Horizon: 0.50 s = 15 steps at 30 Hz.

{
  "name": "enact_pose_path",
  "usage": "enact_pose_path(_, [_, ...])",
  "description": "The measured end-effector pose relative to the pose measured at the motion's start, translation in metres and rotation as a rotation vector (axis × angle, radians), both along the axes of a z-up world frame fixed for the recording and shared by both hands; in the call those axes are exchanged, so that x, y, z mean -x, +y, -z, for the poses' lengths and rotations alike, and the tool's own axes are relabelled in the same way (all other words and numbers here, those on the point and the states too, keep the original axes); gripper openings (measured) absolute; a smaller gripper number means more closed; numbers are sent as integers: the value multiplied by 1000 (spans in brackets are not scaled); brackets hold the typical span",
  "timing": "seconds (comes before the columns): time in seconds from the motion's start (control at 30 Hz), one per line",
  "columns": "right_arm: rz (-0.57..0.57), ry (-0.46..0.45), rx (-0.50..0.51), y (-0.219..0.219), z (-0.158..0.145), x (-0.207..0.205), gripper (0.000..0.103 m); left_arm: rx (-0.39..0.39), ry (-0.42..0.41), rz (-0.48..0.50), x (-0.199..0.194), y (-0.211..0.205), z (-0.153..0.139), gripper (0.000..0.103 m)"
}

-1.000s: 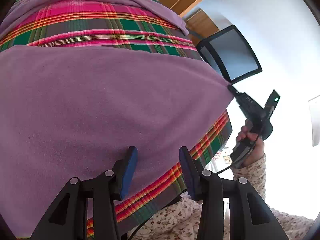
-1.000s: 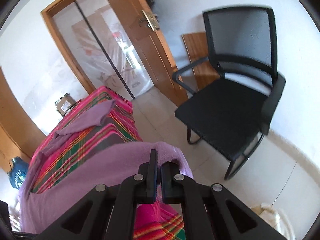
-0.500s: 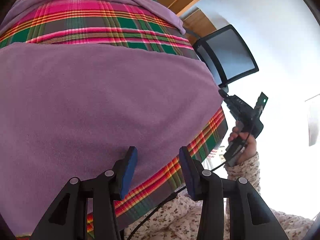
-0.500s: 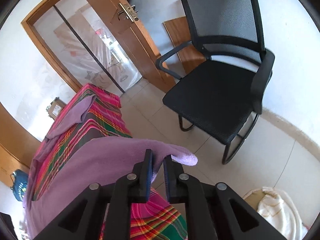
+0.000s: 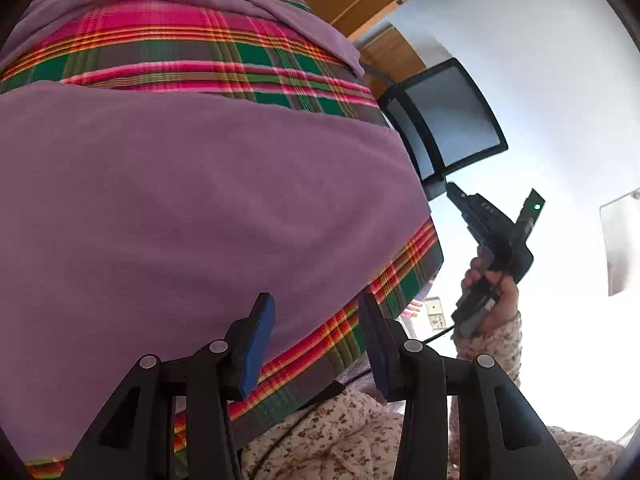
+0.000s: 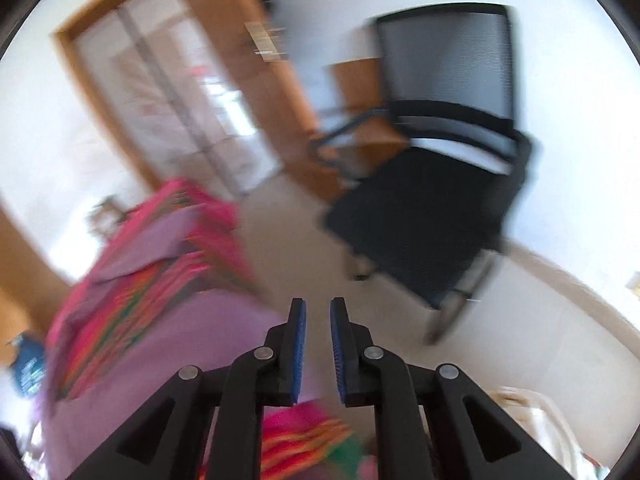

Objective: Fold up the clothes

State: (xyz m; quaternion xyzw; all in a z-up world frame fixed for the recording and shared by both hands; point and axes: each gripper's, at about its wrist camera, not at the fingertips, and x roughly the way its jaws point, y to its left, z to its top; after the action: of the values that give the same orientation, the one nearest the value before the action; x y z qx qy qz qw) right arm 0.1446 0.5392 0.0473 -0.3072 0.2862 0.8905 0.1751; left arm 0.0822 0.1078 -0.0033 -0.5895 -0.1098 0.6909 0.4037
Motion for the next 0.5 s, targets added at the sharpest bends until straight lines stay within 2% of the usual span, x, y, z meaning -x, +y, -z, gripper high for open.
enact_pose_path(0.17, [-302, 49, -33, -60, -12, 24, 14, -4, 11, -68, 3, -30, -4, 45])
enact_pose_path(0.27, [-461, 39, -63, -96, -12, 36, 22, -5, 21, -139, 5, -58, -6, 45])
enact_pose_path(0.33, [-530, 16, -84, -114, -8, 41, 27, -6, 24, -197, 7, -80, -7, 45])
enact_pose_path(0.5, [-637, -49, -155, -146, 7, 46, 27, 5, 26, -364, 6, -141, -5, 45])
